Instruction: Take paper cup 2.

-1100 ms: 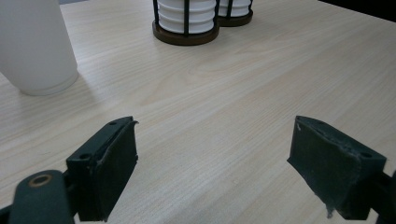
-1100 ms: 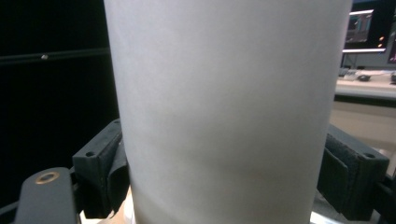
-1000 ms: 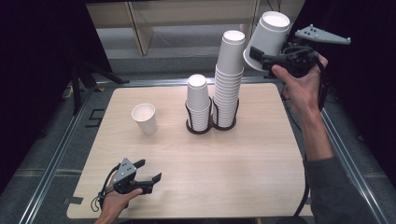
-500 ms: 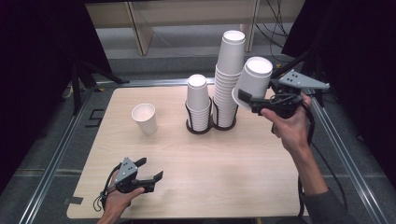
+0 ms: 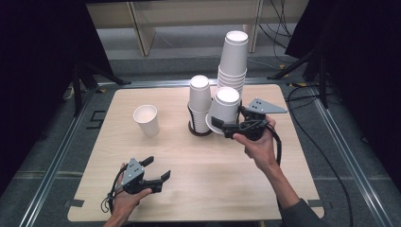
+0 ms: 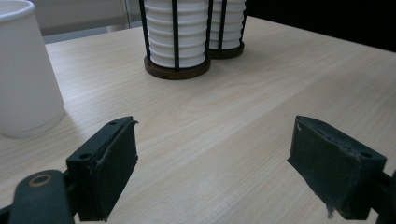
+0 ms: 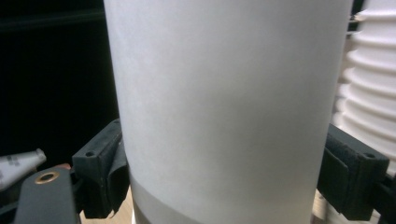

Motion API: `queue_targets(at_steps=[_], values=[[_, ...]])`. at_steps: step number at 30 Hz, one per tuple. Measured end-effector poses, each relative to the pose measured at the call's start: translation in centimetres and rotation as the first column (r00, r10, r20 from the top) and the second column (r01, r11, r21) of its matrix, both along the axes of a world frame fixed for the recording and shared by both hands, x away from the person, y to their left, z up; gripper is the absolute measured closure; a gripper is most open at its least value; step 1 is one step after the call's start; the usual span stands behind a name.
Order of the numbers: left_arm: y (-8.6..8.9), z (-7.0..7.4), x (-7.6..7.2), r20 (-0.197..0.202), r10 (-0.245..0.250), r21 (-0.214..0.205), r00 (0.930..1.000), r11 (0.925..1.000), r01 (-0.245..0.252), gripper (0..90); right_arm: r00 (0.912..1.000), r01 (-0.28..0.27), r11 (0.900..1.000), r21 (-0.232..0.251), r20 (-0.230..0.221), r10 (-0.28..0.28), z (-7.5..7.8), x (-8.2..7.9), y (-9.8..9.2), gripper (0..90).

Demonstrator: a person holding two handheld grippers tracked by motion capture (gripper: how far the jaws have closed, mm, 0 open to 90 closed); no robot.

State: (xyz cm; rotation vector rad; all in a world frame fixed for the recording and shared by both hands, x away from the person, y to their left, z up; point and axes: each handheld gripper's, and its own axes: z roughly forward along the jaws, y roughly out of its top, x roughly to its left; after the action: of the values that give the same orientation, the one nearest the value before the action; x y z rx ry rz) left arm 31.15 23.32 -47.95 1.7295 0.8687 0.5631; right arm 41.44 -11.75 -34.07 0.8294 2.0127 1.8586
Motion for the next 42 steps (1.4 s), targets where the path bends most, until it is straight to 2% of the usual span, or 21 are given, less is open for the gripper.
queue_targets(at_steps=[2,5,8,11,13,14,15,17,18,19,23,26,28,29,31,32,34,35,38,39,42], values=[[0.0,0.0,0.0,0.000,-0.002,0.029,1.0000,0.9996,0.002,14.4,0.9988,-0.031,0.9995,-0.009,-0.037,0.030,-0.3,0.1,1.0,16.3],[0.1,0.0,0.3,0.007,0.001,-0.003,1.0000,1.0000,-0.001,14.4,0.9973,-0.064,0.9980,-0.002,-0.037,0.063,-0.8,-0.2,2.3,16.3],[0.1,0.1,0.2,0.014,-0.002,-0.022,0.9999,0.9998,0.002,14.4,0.9961,-0.086,0.9959,-0.029,-0.024,0.085,-1.3,-0.5,3.1,16.3],[-0.1,0.3,0.1,0.029,-0.031,-0.024,0.9991,0.9992,0.031,14.3,0.9928,-0.111,0.9936,-0.022,-0.049,0.110,-2.0,-0.9,3.9,16.3],[-0.3,0.4,0.1,0.042,-0.052,-0.044,0.9978,0.9976,0.054,14.4,0.9909,-0.130,0.9911,-0.031,-0.040,0.128,-2.7,-0.9,4.5,16.3],[-0.3,0.5,-0.1,0.032,-0.052,-0.028,0.9981,0.9982,0.053,14.3,0.9881,-0.141,0.9897,-0.025,-0.066,0.139,-2.9,-1.0,4.8,16.3],[-0.5,0.5,-0.1,0.040,-0.065,-0.037,0.9971,0.9971,0.067,14.3,0.9881,-0.147,0.9885,-0.035,-0.049,0.146,-3.3,-0.9,5.1,16.3],[-0.7,0.5,0.0,0.052,-0.081,-0.061,0.9953,0.9945,0.084,14.3,0.9838,-0.165,0.9856,-0.036,-0.077,0.162,-3.9,-1.1,5.6,16.3],[-0.6,0.6,-0.2,0.041,-0.081,-0.044,0.9958,0.9956,0.083,14.3,0.9811,-0.177,0.9835,-0.036,-0.085,0.174,-4.1,-1.2,5.9,16.3],[-0.7,0.6,-0.1,0.051,-0.090,-0.059,0.9947,0.9940,0.093,14.4,0.9807,-0.184,0.9819,-0.044,-0.074,0.181,-4.4,-1.2,6.2,16.3],[-0.8,0.6,-0.1,0.058,-0.097,-0.069,0.9936,0.9925,0.101,14.4,0.9789,-0.200,0.9781,-0.059,-0.056,0.197,-5.2,-1.3,6.9,16.3],[-0.7,0.8,-0.2,0.050,-0.096,-0.063,0.9942,0.9931,0.099,14.3,0.9737,-0.220,0.9737,-0.059,-0.074,0.216,-5.8,-1.5,7.5,16.3],[-0.7,0.8,-0.2,0.054,-0.106,-0.079,0.9929,0.9907,0.110,14.3,0.9689,-0.235,0.9701,-0.061,-0.095,0.229,-6.1,-1.7,7.8,16.3],[-0.8,0.7,-0.1,0.061,-0.114,-0.093,0.9917,0.9886,0.119,14.3,0.9686,-0.241,0.9679,-0.072,-0.082,0.235,-6.2,-1.6,8.0,16.3],[-0.8,0.7,-0.1,0.062,-0.118,-0.093,0.9911,0.9880,0.123,14.3,0.9683,-0.239,0.9686,-0.068,-0.091,0.233,-6.3,-1.9,8.2,16.3],[-0.7,0.9,-0.3,0.050,-0.112,-0.073,0.9924,0.9907,0.115,14.3,0.9668,-0.245,0.9668,-0.072,-0.093,0.238,-6.3,-2.0,8.3,16.3],[-0.8,0.8,-0.2,0.065,-0.120,-0.098,0.9907,0.9872,0.126,14.3,0.9678,-0.247,0.9655,-0.082,-0.071,0.242,-6.4,-2.0,8.5,16.3],[-0.7,0.9,-0.3,0.054,-0.113,-0.088,0.9921,0.9892,0.117,14.3,0.9659,-0.254,0.9641,-0.076,-0.071,0.249,-6.4,-2.1,8.6,16.3],[-0.7,0.9,-0.2,0.058,-0.128,-0.135,0.9901,0.9816,0.135,14.3,0.9650,-0.259,0.9619,-0.089,-0.068,0.253,-6.6,-2.2,8.8,16.3],[-0.7,1.1,-0.4,0.045,-0.123,-0.133,0.9913,0.9828,0.128,14.3,0.9615,-0.270,0.9595,-0.079,-0.072,0.265,-6.7,-2.2,8.9,16.3],[-0.6,1.2,-0.4,0.052,-0.129,-0.126,0.9903,0.9828,0.135,14.3,0.9573,-0.283,0.9560,-0.079,-0.086,0.276,-6.8,-2.4,9.2,16.3]])
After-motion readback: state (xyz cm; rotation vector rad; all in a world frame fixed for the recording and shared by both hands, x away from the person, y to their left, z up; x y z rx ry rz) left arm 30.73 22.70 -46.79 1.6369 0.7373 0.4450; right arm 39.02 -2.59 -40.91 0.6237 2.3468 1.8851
